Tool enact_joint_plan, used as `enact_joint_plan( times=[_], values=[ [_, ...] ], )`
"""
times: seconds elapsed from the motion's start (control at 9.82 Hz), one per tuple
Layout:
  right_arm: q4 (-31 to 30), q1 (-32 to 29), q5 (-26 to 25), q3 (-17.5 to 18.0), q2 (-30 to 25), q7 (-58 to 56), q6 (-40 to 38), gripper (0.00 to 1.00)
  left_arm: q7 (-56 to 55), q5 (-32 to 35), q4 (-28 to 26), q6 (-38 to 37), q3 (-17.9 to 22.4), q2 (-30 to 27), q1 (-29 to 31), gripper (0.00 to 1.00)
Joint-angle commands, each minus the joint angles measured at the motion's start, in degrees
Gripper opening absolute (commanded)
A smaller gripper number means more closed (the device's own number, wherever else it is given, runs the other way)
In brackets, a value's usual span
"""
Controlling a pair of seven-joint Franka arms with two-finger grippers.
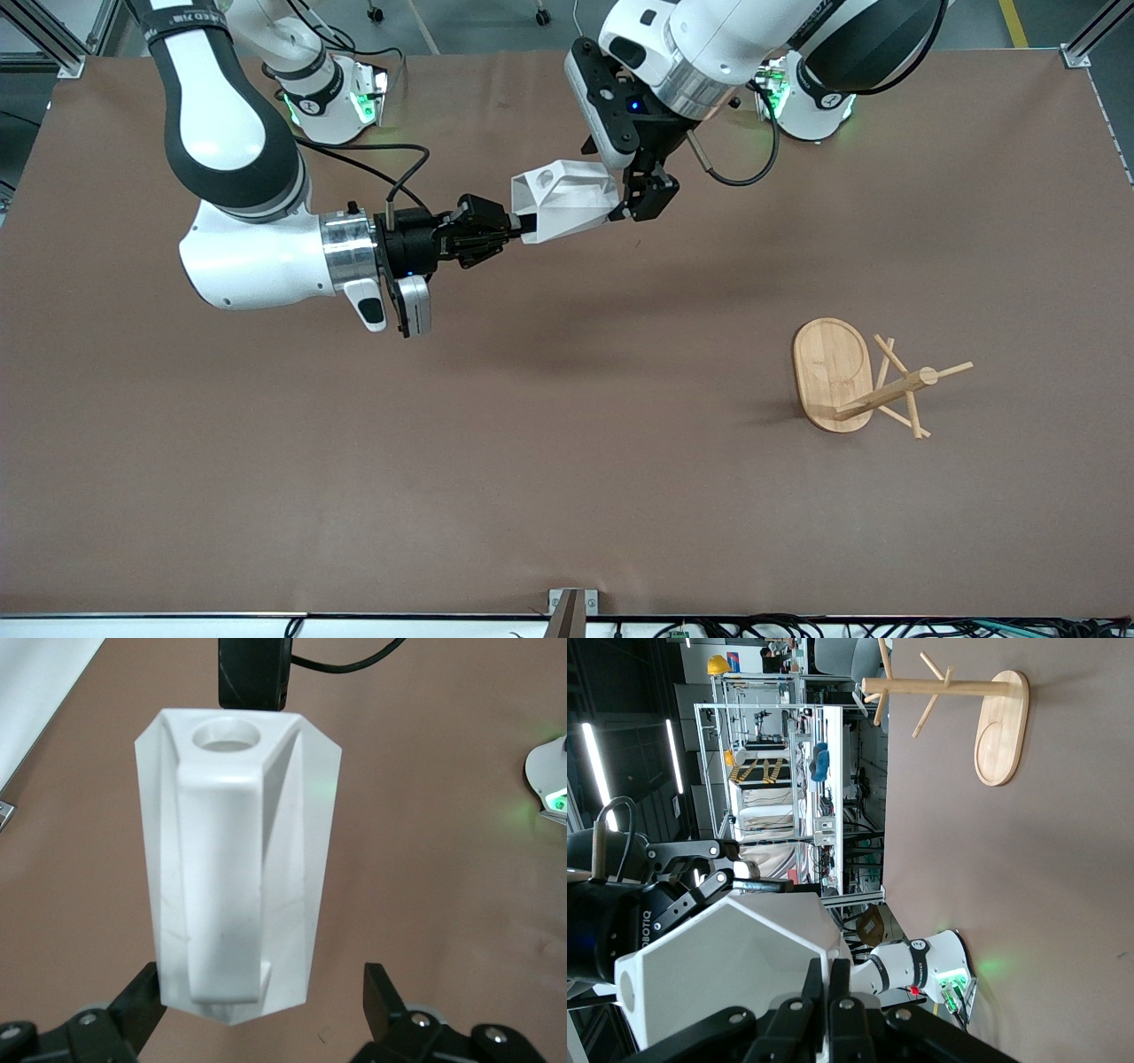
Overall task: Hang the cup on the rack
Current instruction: 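Grasp the white cup with the left gripper beside the right gripper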
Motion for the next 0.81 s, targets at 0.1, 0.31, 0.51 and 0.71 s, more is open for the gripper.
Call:
enact_joint_plan(
  times=[0.1, 0.31, 0.51, 0.71],
  values=[
    [0.2, 0.1, 1.7, -0.2, -0.1, -0.5, -0.1, 0.02, 0.2, 0.2, -1.6, 2.5, -0.1, 0.5, -0.3, 0.97],
    [0.3, 0.1, 1.6, -0.2, -0.1, -0.4, -0.1, 0.02, 0.2, 0.5, -1.5, 3.7, -0.1, 1.3, -1.1, 0.95],
    [0.3, 0.0, 1.6, -0.2, -0.2, -0.3, -0.1, 0.02, 0.8, 0.5, -1.6, 4.4, -0.1, 2.0, -1.1, 0.9],
    [0.3, 0.0, 1.7, -0.2, -0.2, -0.3, -0.2, 0.02, 1.0, 0.6, -1.5, 4.8, -0.1, 2.6, -1.1, 0.65]
  ],
)
